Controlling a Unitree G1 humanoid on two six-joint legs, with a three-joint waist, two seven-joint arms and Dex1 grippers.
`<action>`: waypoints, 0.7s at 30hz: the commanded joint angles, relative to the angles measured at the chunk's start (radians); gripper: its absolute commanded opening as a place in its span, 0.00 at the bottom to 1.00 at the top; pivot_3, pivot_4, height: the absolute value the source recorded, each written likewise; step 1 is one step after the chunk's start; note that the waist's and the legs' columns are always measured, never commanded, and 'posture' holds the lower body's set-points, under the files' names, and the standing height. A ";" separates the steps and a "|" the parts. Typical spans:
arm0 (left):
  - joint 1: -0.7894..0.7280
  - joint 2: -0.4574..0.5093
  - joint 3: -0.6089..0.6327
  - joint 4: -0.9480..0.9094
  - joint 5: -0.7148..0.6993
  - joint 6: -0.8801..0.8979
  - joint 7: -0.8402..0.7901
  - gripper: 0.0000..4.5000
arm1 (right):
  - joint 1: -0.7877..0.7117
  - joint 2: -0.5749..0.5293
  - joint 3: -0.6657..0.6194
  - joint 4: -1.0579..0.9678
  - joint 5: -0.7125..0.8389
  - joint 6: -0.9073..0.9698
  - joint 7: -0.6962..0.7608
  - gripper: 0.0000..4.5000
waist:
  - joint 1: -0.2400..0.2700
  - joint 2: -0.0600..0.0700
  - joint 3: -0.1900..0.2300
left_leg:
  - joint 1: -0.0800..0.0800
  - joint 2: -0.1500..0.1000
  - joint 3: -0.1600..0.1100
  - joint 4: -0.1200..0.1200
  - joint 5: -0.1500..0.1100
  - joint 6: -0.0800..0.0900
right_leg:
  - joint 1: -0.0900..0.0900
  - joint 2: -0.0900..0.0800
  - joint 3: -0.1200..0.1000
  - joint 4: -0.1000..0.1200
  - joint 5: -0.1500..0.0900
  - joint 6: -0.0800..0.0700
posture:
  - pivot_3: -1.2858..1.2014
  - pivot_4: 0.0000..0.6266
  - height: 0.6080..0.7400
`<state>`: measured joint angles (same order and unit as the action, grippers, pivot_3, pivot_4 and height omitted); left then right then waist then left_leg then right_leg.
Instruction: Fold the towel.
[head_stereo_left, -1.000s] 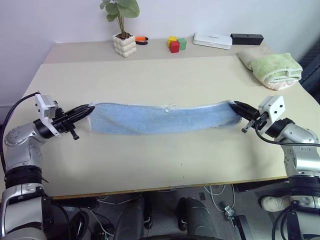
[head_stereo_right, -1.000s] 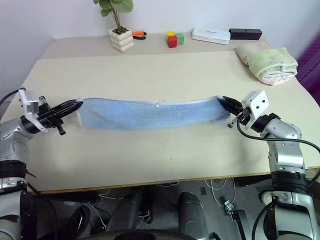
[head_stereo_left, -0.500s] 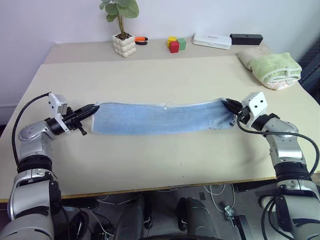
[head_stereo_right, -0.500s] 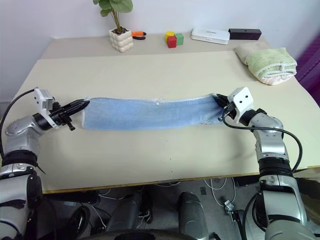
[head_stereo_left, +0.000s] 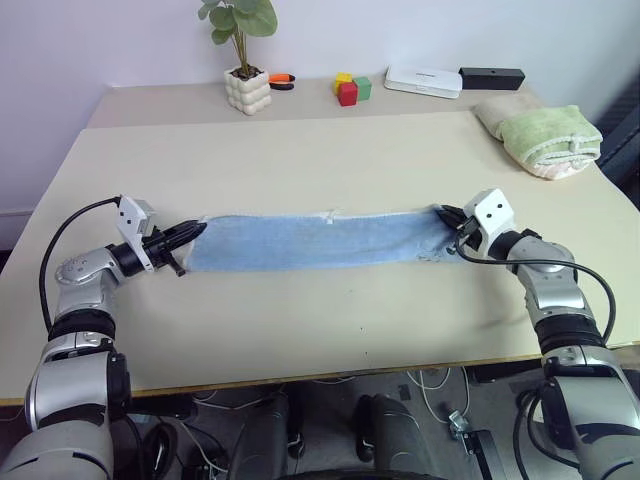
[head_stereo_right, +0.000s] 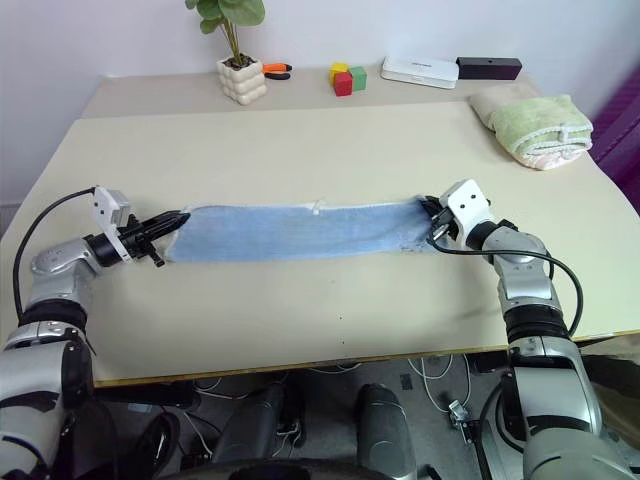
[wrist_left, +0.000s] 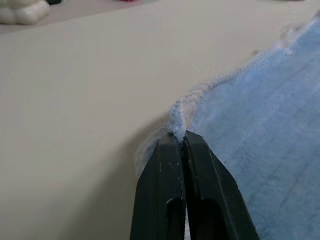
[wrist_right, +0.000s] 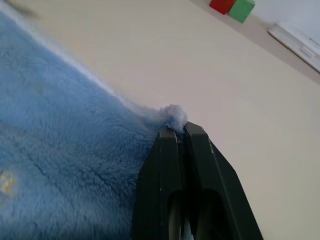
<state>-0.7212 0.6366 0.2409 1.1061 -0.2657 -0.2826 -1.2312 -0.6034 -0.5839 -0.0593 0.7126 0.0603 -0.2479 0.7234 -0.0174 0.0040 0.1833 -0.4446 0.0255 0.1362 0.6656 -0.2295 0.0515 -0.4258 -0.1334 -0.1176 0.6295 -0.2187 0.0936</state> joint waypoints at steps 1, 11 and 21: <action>-0.019 0.011 0.010 0.009 0.007 -0.007 0.033 0.13 | -0.028 0.005 -0.015 0.002 0.017 0.008 0.001 0.20 | -0.001 0.000 0.000 | 0.000 0.000 0.000 0.000 0.000 -0.001 | 0.000 0.000 0.000 0.000 0.000 0.000 | 0.52 0.24 1.00; -0.024 0.048 0.038 0.021 0.002 -0.011 0.090 0.94 | -0.046 -0.019 -0.026 0.011 -0.019 -0.020 -0.082 1.00 | -0.003 0.000 0.000 | 0.000 0.000 0.000 0.000 0.001 -0.001 | 0.000 0.000 0.000 0.000 0.000 0.000 | 0.52 0.24 1.00; -0.060 -0.013 0.145 -0.147 -0.142 0.106 0.145 0.07 | -0.053 0.092 -0.122 -0.278 0.136 0.156 -0.210 0.14 | 0.000 0.000 0.000 | 0.000 0.000 0.000 0.000 0.001 -0.001 | 0.000 0.000 0.000 0.000 0.000 0.000 | 0.52 0.24 1.00</action>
<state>-0.7619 0.6489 0.3638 1.0287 -0.3687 -0.1805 -1.1152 -0.6570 -0.5317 -0.1741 0.5159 0.1608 -0.1265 0.5421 -0.0173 0.0036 0.1832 -0.4446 0.0259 0.1357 0.6655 -0.2286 0.0500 -0.4258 -0.1334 -0.1175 0.6299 -0.2187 0.0937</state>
